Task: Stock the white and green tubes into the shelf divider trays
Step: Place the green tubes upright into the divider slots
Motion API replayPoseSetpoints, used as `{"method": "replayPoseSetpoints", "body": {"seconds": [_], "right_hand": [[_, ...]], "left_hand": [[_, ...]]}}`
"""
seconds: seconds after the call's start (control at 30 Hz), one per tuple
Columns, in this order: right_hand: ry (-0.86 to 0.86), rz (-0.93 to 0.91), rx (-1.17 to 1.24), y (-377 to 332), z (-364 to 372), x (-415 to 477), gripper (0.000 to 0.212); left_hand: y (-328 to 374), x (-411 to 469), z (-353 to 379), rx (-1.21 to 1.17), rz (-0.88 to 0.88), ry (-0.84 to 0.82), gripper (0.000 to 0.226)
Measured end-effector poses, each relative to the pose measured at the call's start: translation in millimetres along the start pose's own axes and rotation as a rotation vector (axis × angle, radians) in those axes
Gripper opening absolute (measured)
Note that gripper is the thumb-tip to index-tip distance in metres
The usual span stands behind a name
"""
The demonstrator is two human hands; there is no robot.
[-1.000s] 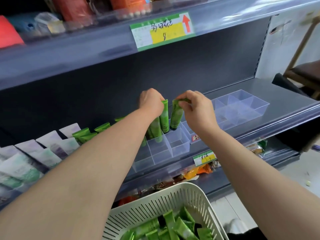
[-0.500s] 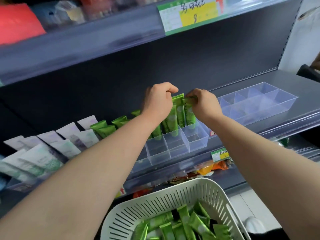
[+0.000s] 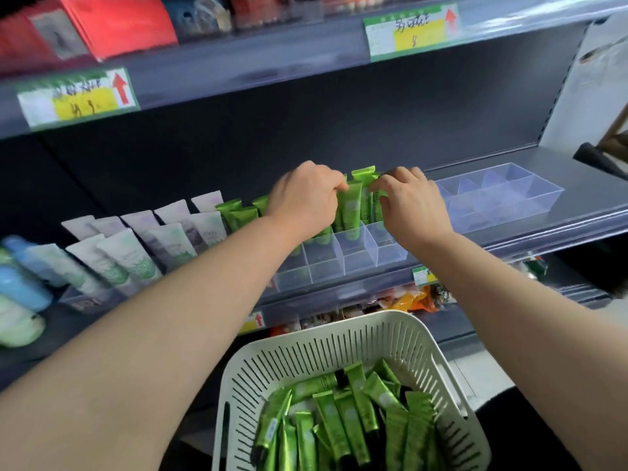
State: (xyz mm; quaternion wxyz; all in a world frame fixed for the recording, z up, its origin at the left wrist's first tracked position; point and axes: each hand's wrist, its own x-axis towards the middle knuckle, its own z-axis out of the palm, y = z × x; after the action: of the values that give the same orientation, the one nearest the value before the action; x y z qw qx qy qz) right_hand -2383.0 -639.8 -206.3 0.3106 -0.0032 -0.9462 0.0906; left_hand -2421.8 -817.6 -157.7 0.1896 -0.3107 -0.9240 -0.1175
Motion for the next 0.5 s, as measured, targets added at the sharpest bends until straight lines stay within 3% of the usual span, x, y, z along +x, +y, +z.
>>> {"method": "replayPoseSetpoints", "body": {"seconds": [0.1, 0.27, 0.5], "right_hand": [[-0.057, -0.045, 0.014, -16, -3, -35, 0.033], [-0.196, -0.072, 0.057, -41, 18, -111, 0.035], [-0.634, -0.072, 0.050, -64, 64, -207, 0.039]], "left_hand": [[1, -38, -13, 0.064, 0.076, 0.022, 0.033], [-5, -125, 10, -0.040, 0.009, -0.055, 0.028], [-17, -246, 73, -0.065, -0.313, -0.493, 0.032]]}}
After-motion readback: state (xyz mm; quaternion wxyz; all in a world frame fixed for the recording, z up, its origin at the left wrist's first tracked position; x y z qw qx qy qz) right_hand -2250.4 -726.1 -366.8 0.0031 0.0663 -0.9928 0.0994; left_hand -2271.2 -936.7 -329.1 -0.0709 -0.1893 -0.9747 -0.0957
